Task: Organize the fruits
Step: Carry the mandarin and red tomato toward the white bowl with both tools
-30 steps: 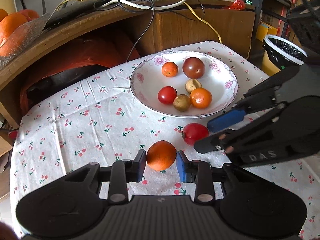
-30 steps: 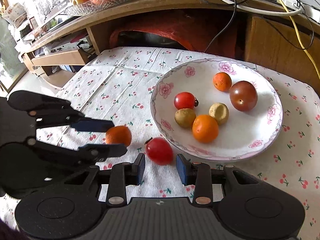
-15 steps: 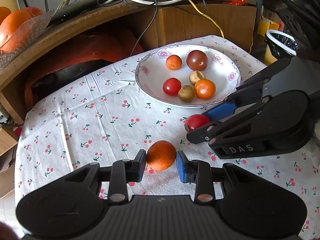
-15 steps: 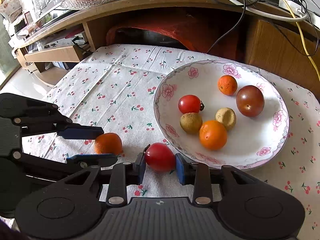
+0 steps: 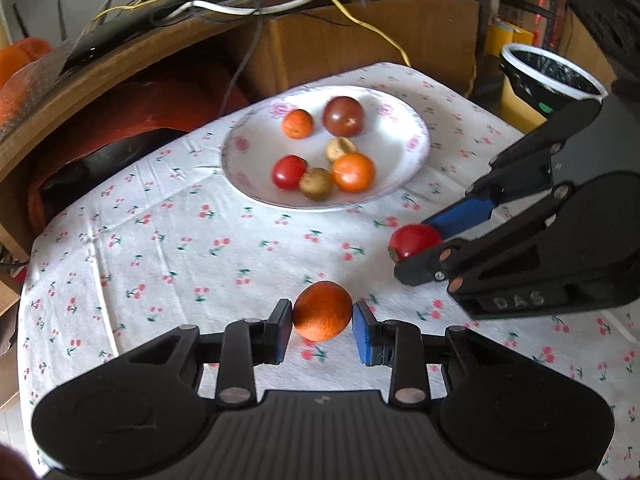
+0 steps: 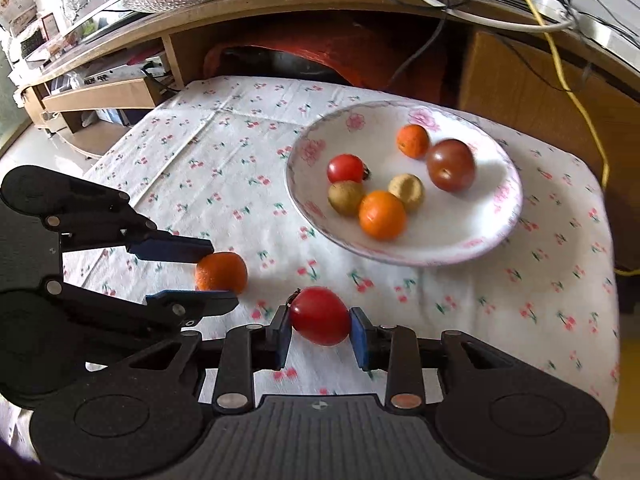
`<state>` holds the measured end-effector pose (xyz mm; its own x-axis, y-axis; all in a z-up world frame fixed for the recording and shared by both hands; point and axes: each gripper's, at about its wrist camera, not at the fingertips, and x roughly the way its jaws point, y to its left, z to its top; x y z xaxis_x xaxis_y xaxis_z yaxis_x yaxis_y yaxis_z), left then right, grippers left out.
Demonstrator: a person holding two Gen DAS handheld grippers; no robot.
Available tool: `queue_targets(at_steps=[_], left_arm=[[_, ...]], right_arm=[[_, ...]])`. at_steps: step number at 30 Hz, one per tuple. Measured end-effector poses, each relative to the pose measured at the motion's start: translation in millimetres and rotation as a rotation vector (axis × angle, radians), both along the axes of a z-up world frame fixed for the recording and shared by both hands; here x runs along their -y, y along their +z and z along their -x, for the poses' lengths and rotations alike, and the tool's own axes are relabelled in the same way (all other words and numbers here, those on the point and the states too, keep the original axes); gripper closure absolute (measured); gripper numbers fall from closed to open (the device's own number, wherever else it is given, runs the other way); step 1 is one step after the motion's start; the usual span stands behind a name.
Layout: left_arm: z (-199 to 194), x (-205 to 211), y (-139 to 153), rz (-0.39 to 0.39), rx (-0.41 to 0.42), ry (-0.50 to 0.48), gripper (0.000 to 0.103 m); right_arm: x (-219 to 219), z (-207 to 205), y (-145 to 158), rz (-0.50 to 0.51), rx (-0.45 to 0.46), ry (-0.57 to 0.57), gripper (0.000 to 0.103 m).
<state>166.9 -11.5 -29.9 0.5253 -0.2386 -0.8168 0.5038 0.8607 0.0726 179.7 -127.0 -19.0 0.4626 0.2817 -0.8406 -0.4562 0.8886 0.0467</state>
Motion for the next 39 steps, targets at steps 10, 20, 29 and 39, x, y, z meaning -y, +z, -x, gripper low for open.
queue_targets(at_steps=[10,20,29,39], left_arm=[[11,24,6,-0.031,0.007,-0.048,0.062],[16,40,1,-0.073,0.005,-0.078,0.062],[15,42,0,-0.083,0.009,-0.078,0.062],[16,43,0,-0.097,0.01,-0.082,0.062]], right_arm=[[20,23,4,0.029,0.005,-0.046,0.076],[26,28,-4,0.052,-0.012,-0.054,0.076],[25,27,-4,0.055,-0.009,-0.055,0.076],[23,28,-1,0.051,-0.005,-0.056,0.076]])
